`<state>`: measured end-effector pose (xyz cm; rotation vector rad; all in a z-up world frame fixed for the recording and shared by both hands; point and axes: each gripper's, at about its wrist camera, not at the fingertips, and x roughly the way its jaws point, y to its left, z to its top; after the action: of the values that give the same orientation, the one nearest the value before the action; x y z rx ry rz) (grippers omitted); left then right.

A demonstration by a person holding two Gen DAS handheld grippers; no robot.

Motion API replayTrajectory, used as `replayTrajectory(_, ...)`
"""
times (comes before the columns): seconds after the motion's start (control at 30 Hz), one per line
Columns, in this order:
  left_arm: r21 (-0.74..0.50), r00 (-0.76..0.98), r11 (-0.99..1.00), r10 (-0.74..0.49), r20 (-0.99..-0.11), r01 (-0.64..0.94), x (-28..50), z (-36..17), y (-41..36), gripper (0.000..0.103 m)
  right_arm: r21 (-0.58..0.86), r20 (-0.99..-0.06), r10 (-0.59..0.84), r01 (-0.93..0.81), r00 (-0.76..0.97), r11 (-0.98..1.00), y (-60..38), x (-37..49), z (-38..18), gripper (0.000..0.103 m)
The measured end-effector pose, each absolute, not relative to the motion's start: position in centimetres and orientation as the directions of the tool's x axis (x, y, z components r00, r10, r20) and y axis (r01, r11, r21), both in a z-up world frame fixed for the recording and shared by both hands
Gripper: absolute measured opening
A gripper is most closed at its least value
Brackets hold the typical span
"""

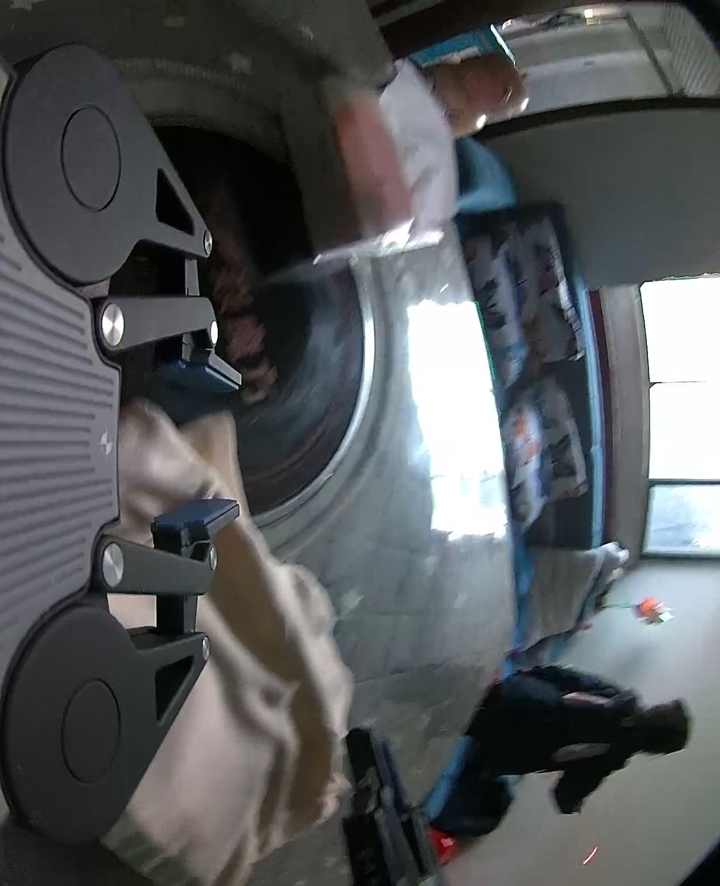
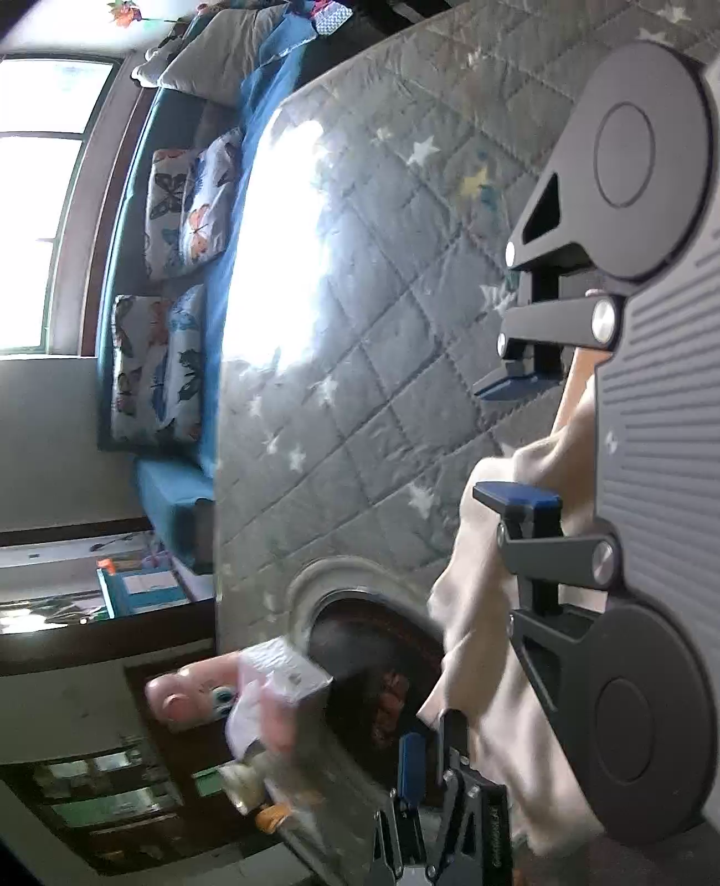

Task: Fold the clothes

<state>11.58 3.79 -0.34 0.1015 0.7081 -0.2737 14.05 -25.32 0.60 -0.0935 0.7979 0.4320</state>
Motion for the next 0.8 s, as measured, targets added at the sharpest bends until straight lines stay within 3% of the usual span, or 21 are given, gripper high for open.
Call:
replayTrajectory(0.23, -0.051, 0.735, 0.953, -0.264, -0.625, 0.299, 7.2, 1.8, 4.9, 0.046, 0.087, -0.759, 0.422, -0.564, 0.497, 0.821, -19.5, 13.5, -0.4, 0.029)
replayTrajectory(0.37, -0.087, 0.694, 0.927, -0.332, -0.639, 0.364, 4.6, 1.0, 3.9, 0.046, 0.062, -0.769, 0.400, -0.565, 0.498, 0.823, -17.0, 14.6, -2.1, 0.027)
replayTrajectory(0.57, -0.107, 0.672, 0.934, -0.321, -0.667, 0.340, 3.8, -1.2, 3.9, 0.047, 0.060, -0.741, 0.413, -0.560, 0.530, 0.826, -15.8, 14.5, -0.8, 0.027)
replayTrajectory(0.8, -0.150, 0.666, 0.939, -0.326, -0.671, 0.308, 3.4, -1.4, 4.8, 0.050, -0.002, -0.769, 0.370, -0.580, 0.522, 0.815, -12.4, 15.5, -2.1, 0.027)
